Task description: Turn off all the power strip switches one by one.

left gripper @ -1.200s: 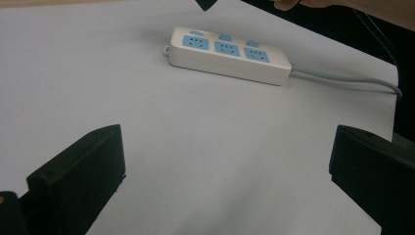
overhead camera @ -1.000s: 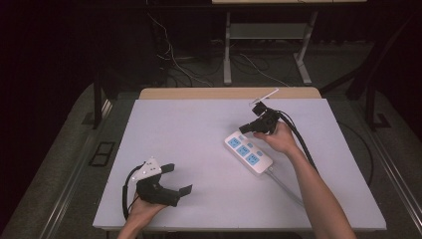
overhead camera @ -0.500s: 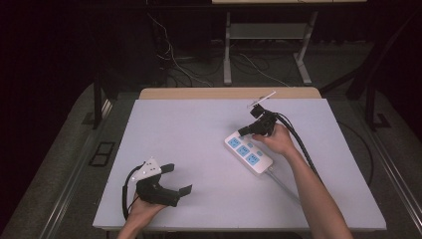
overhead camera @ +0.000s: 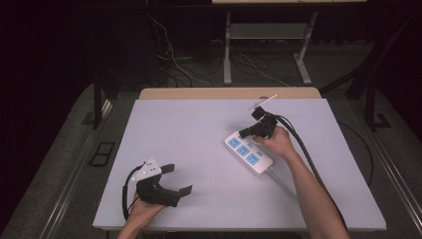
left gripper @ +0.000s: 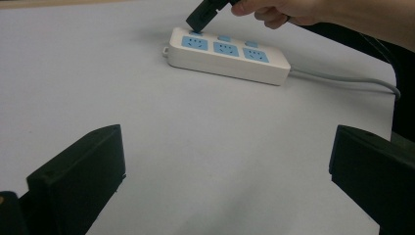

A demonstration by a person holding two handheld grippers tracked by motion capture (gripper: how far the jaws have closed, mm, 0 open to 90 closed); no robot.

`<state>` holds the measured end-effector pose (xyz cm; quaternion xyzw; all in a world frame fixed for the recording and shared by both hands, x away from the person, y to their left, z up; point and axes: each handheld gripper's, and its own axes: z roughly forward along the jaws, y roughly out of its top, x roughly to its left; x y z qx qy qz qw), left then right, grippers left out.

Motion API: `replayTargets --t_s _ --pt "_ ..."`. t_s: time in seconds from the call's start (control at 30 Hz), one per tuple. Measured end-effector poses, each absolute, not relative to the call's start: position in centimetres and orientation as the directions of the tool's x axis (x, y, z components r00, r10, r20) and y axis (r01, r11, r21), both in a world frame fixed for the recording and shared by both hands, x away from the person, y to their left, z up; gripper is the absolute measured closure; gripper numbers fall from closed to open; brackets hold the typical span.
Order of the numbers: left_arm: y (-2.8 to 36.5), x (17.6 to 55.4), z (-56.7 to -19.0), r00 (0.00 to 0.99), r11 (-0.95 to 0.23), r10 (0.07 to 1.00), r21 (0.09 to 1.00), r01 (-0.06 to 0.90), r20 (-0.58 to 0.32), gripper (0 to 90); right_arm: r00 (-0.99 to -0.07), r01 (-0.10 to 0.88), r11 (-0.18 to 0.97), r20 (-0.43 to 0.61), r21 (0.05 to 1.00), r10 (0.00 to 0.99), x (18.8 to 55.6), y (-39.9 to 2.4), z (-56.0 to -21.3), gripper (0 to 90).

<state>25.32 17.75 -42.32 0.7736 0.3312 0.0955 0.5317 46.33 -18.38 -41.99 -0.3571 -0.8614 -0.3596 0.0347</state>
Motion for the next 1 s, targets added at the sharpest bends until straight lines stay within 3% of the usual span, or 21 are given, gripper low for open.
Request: replayTargets --t_s 0.67,1.0 --pt "17.8 25.3 -42.3 0.762 -0.215 0.616 0.886 0.410 -0.203 0.0 -0.734 0.638 0.436 0.331 0.635 0.593 45.7 -18.9 -42.7 90.0" --pt "17.7 25.3 -42.4 0.762 -0.218 0.615 0.884 0.413 -0.204 0.0 -0.758 0.612 0.484 0.290 0.626 0.584 45.2 -18.3 -42.3 90.0"
